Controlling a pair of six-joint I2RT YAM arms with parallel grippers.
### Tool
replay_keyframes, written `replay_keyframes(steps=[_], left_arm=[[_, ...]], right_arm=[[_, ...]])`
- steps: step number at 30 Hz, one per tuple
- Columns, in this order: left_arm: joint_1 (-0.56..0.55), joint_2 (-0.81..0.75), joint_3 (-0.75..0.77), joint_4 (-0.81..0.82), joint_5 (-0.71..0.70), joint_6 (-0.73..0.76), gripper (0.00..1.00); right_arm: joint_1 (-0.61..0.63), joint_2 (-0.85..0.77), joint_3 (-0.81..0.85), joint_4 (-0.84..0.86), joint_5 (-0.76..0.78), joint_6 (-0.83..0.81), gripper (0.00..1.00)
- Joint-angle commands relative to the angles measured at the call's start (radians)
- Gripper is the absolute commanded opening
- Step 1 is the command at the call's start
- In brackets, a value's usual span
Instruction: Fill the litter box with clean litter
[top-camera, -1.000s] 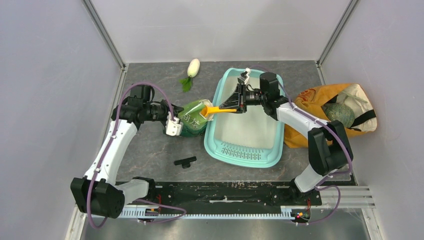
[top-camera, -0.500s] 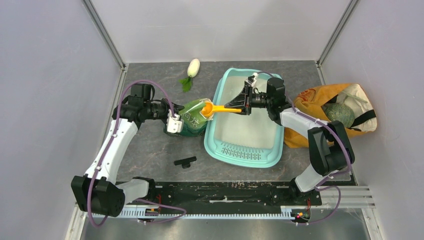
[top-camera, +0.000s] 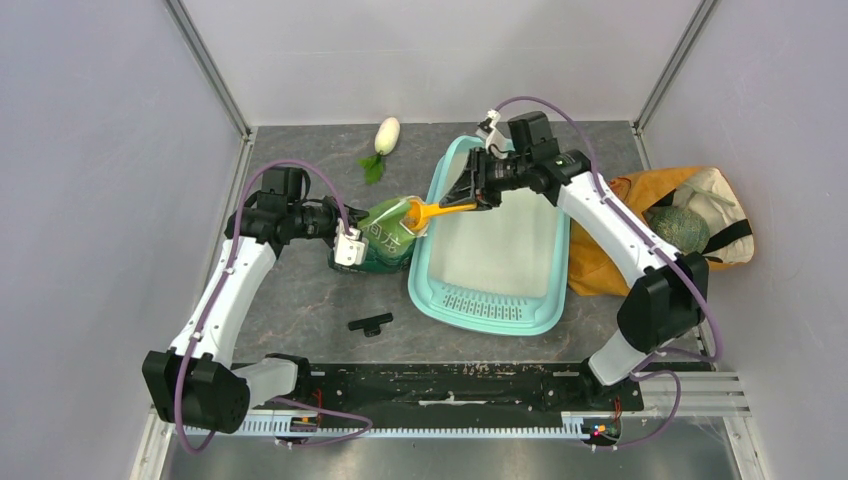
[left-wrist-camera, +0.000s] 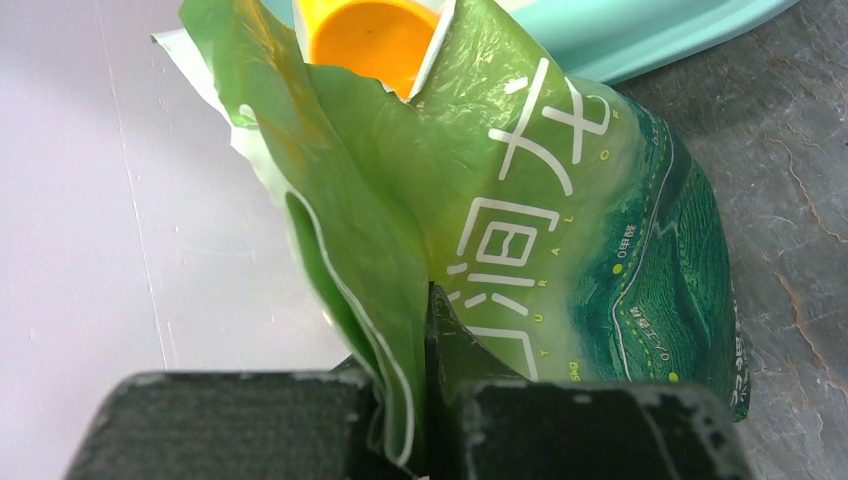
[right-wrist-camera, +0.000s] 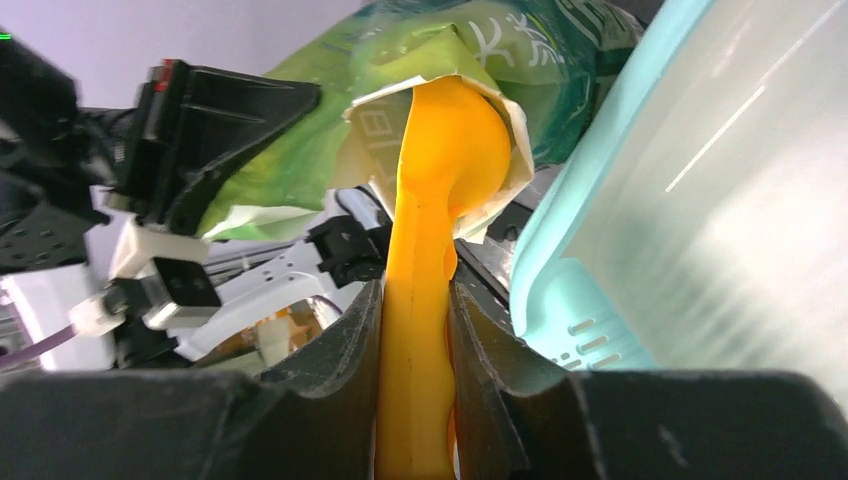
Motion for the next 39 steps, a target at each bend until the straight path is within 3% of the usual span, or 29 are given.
replay_keyframes(steps=[1, 7, 16, 21, 26, 31, 36, 39], left_arm=[[-0.023, -0.024, 0.058, 0.112, 0.130, 0.037, 0.02], [-0.033, -0.023, 0.053, 0.110, 0.127, 0.043, 0.02], [-0.035, -0.040, 0.008, 0.111, 0.105, 0.052, 0.02], [-0.035, -0.042, 0.007, 0.113, 0.099, 0.052, 0.02], [-0.035, -0.039, 0.011, 0.118, 0.096, 0.050, 0.02], [-0.035, -0.039, 0.011, 0.119, 0.090, 0.049, 0.02], [-0.035, -0.035, 0.014, 0.124, 0.090, 0.048, 0.02], [-0.035, -0.033, 0.014, 0.127, 0.090, 0.045, 0.02]], right_arm=[[0.059, 0.070, 0.087, -0.199, 0.160, -0.098, 0.00], [0.098, 0.174, 0.141, -0.148, 0.114, -0.073, 0.00], [0.104, 0.216, 0.057, 0.044, 0.013, -0.136, 0.00], [0.104, 0.189, 0.036, 0.046, -0.021, -0.168, 0.26], [0.103, 0.189, 0.029, 0.047, -0.014, -0.174, 0.29], [0.104, 0.188, 0.025, 0.052, -0.030, -0.171, 0.42], [0.107, 0.185, 0.017, 0.050, -0.040, -0.177, 0.39], [0.107, 0.185, 0.021, 0.052, -0.027, -0.179, 0.26]])
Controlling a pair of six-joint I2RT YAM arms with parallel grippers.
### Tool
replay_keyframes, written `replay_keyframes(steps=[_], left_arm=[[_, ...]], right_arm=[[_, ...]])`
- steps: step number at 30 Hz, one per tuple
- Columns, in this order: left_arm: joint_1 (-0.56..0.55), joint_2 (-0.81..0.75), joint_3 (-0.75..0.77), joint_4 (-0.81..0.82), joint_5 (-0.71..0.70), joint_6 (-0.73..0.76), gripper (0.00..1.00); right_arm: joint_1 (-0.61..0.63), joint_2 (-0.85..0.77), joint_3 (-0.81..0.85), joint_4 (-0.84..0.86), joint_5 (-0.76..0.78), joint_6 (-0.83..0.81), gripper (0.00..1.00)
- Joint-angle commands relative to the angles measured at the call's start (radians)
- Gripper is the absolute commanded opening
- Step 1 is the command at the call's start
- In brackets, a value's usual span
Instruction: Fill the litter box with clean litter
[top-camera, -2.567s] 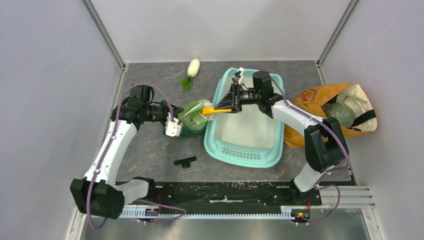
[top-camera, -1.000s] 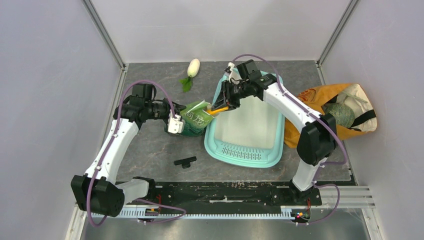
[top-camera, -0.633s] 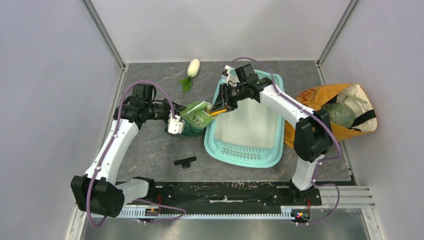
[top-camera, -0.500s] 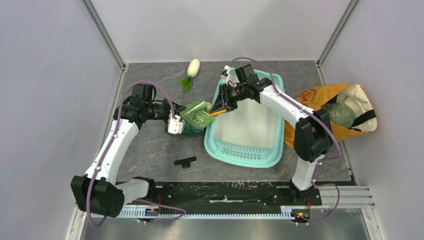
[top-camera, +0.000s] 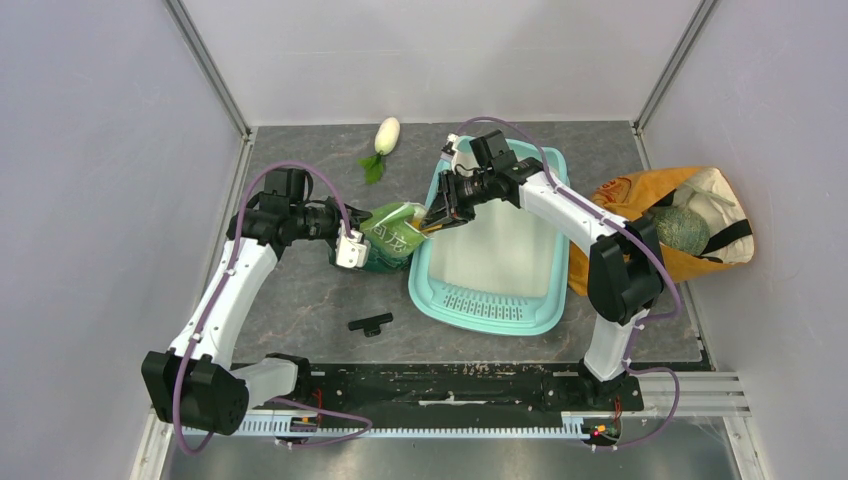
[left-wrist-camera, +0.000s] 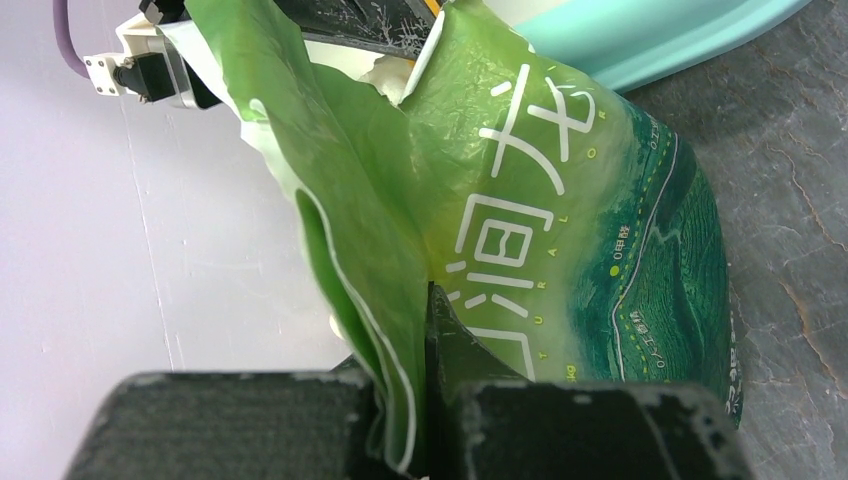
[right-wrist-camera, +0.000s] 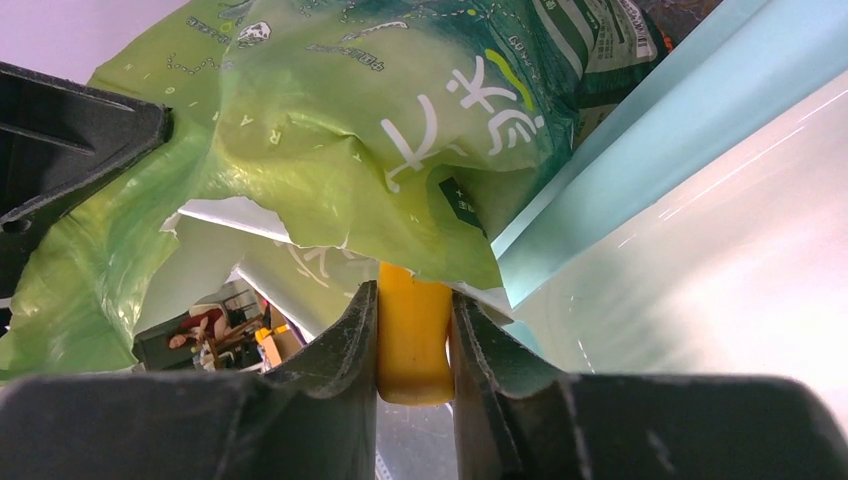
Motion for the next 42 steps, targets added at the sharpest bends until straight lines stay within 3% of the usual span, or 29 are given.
replay_keyframes(steps=[1, 4, 7, 15, 28, 38, 42], left_arm=[[-0.015, -0.028, 0.021, 0.115, 0.087, 0.043, 0.02], [-0.015, -0.029, 0.020, 0.115, 0.085, 0.041, 0.02], [-0.015, -0.031, 0.020, 0.115, 0.086, 0.041, 0.02], [-0.015, -0.035, 0.012, 0.115, 0.090, 0.045, 0.02], [-0.015, -0.040, 0.008, 0.113, 0.094, 0.054, 0.02], [-0.019, -0.031, 0.007, 0.112, 0.099, 0.062, 0.02], [-0.022, -0.028, 0.003, 0.112, 0.098, 0.060, 0.02]], right_arm=[[0.002, -0.037, -0.001, 0.009, 0.000, -0.023, 0.23], [0.002, -0.037, 0.000, 0.010, 0.016, -0.017, 0.08], [0.003, -0.038, 0.002, 0.004, 0.016, -0.015, 0.00], [0.022, -0.046, 0.077, -0.064, 0.159, 0.017, 0.00], [0.093, 0.003, 0.348, -0.364, 0.399, -0.019, 0.00], [0.155, 0.120, 0.309, -0.315, 0.450, -0.011, 0.00], [0.166, 0.176, 0.318, -0.266, 0.397, -0.004, 0.00]])
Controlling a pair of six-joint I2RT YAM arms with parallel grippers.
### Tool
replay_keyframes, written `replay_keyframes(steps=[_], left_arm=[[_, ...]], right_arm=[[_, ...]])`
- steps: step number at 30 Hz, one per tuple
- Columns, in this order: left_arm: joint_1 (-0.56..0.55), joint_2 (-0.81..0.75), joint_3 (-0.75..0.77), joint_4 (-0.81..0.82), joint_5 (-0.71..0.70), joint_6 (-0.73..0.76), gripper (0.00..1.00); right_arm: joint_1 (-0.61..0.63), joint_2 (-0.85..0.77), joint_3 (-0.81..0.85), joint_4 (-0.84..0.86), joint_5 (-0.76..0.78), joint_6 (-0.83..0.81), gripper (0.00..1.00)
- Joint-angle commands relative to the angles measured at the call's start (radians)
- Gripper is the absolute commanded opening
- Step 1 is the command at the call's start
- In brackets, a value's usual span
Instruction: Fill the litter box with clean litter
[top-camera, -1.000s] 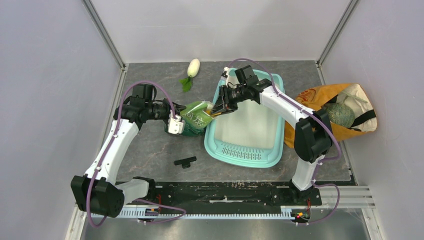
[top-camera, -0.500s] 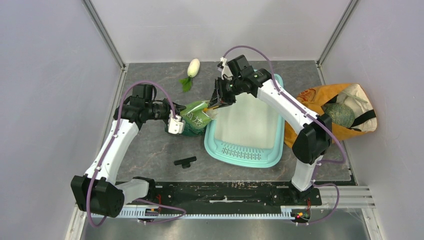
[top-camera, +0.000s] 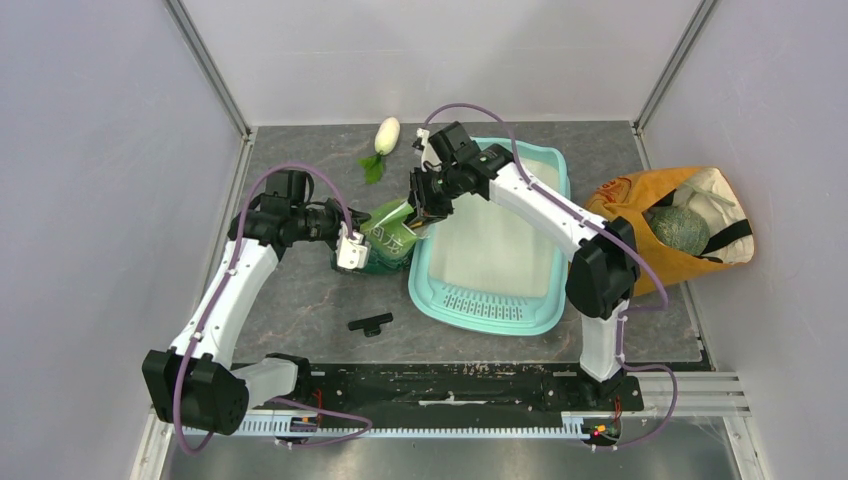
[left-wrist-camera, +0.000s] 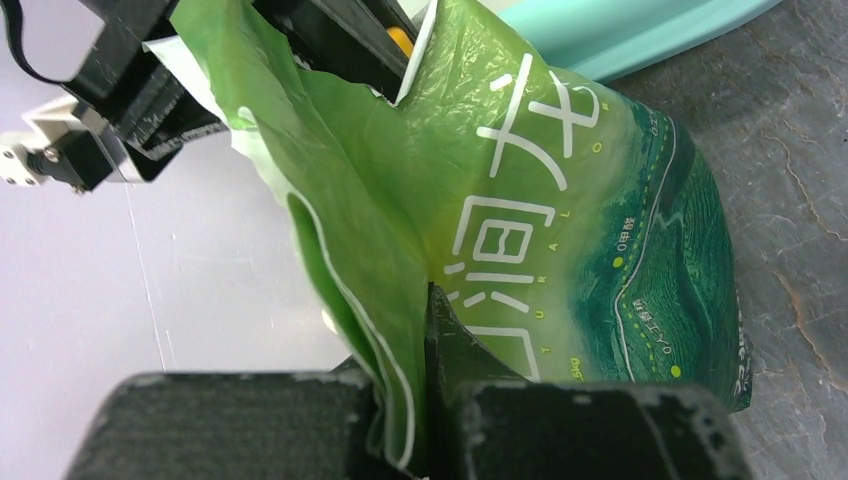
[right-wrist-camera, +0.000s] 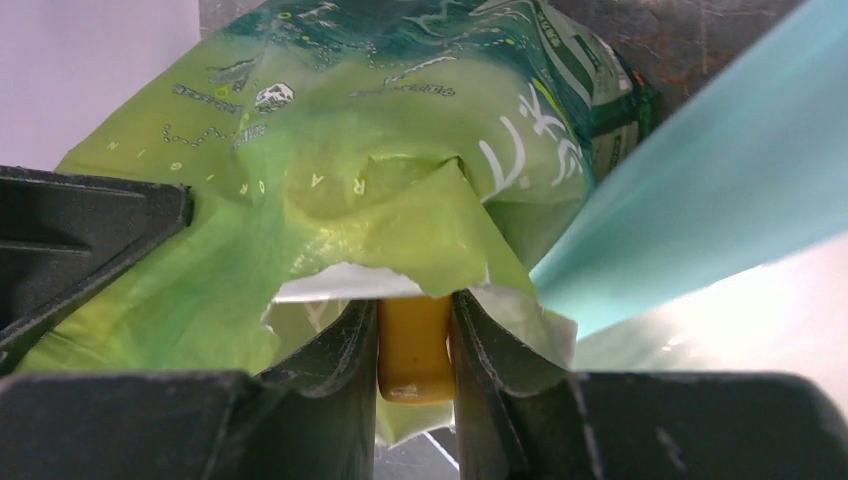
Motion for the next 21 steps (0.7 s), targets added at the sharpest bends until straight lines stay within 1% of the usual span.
replay_keyframes(steps=[1, 3, 5, 6, 9, 12, 15, 21], left_arm=[[-0.021, -0.026, 0.017, 0.106, 0.116, 0.054, 0.02], [-0.021, -0.022, 0.015, 0.106, 0.113, 0.058, 0.02], [-0.021, -0.018, 0.016, 0.107, 0.110, 0.058, 0.02], [-0.021, -0.016, 0.016, 0.110, 0.108, 0.057, 0.02], [-0.021, -0.014, 0.014, 0.118, 0.106, 0.051, 0.02], [-0.021, -0.011, 0.010, 0.129, 0.109, 0.048, 0.02], [-0.020, -0.010, 0.001, 0.171, 0.110, 0.021, 0.02], [-0.021, -0.008, -0.004, 0.230, 0.113, -0.025, 0.02]], right_arm=[[0.013, 0.091, -0.005, 0.032, 0.002, 0.005, 0.00], [0.012, 0.111, -0.037, 0.089, -0.083, 0.016, 0.00], [0.013, 0.108, -0.094, 0.191, -0.159, 0.024, 0.00], [0.012, 0.099, -0.129, 0.269, -0.214, 0.038, 0.00], [0.011, 0.050, -0.216, 0.443, -0.304, 0.078, 0.00], [0.004, 0.012, -0.267, 0.581, -0.372, 0.123, 0.00], [-0.011, -0.032, -0.340, 0.754, -0.427, 0.210, 0.00], [-0.050, -0.105, -0.429, 0.948, -0.480, 0.322, 0.00]])
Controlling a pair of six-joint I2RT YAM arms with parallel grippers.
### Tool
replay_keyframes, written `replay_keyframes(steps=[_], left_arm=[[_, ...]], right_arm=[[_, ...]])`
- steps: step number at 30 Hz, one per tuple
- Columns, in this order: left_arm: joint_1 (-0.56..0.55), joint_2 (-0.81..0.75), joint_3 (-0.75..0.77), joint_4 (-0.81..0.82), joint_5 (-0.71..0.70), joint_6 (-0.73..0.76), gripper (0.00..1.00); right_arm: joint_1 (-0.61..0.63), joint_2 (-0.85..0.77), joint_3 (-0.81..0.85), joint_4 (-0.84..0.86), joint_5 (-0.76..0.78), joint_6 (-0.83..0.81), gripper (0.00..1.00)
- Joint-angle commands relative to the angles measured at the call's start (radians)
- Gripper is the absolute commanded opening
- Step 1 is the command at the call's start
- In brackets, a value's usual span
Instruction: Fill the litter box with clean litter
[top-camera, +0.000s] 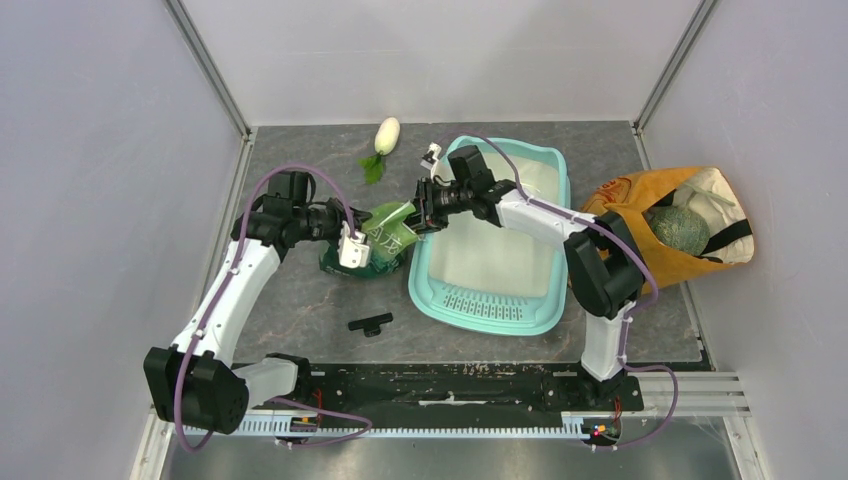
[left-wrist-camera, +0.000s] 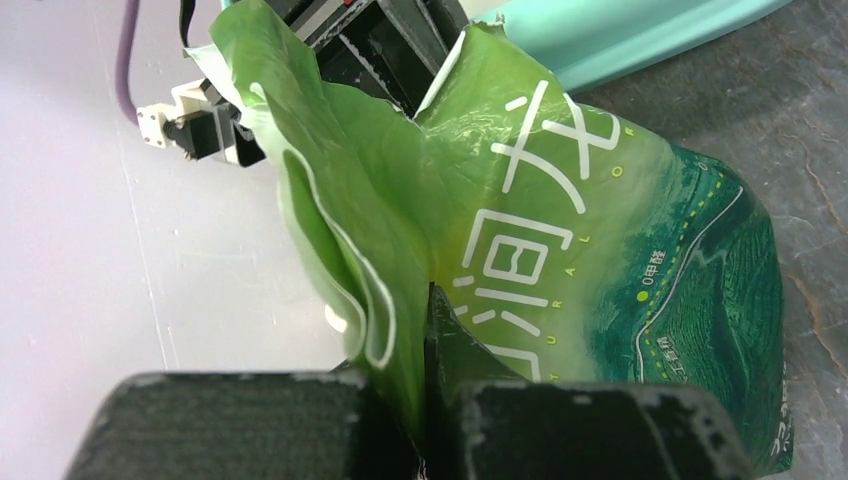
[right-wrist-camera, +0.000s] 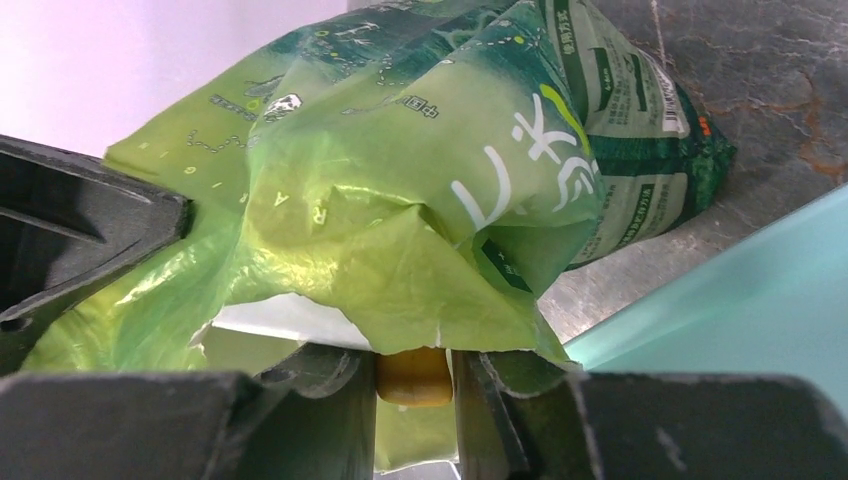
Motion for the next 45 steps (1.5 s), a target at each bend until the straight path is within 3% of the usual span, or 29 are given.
replay_keyframes(steps=[1, 7, 29, 45], left_arm=[[-0.018, -0.014, 0.020, 0.194, 0.127, -0.020, 0.02], [-0.018, -0.003, 0.027, 0.227, 0.137, -0.050, 0.02], [-0.044, 0.054, 0.048, 0.382, 0.159, -0.181, 0.02], [-0.046, 0.075, 0.068, 0.389, 0.163, -0.187, 0.02]], right_arm=[[-0.010, -0.107, -0.048, 0.321, -0.168, 0.137, 0.00], [-0.060, -0.184, -0.135, 0.439, -0.191, 0.235, 0.00], [-0.261, -0.428, -0.469, 0.558, -0.216, 0.370, 0.00], [-0.368, -0.539, -0.603, 0.539, -0.261, 0.386, 0.00]])
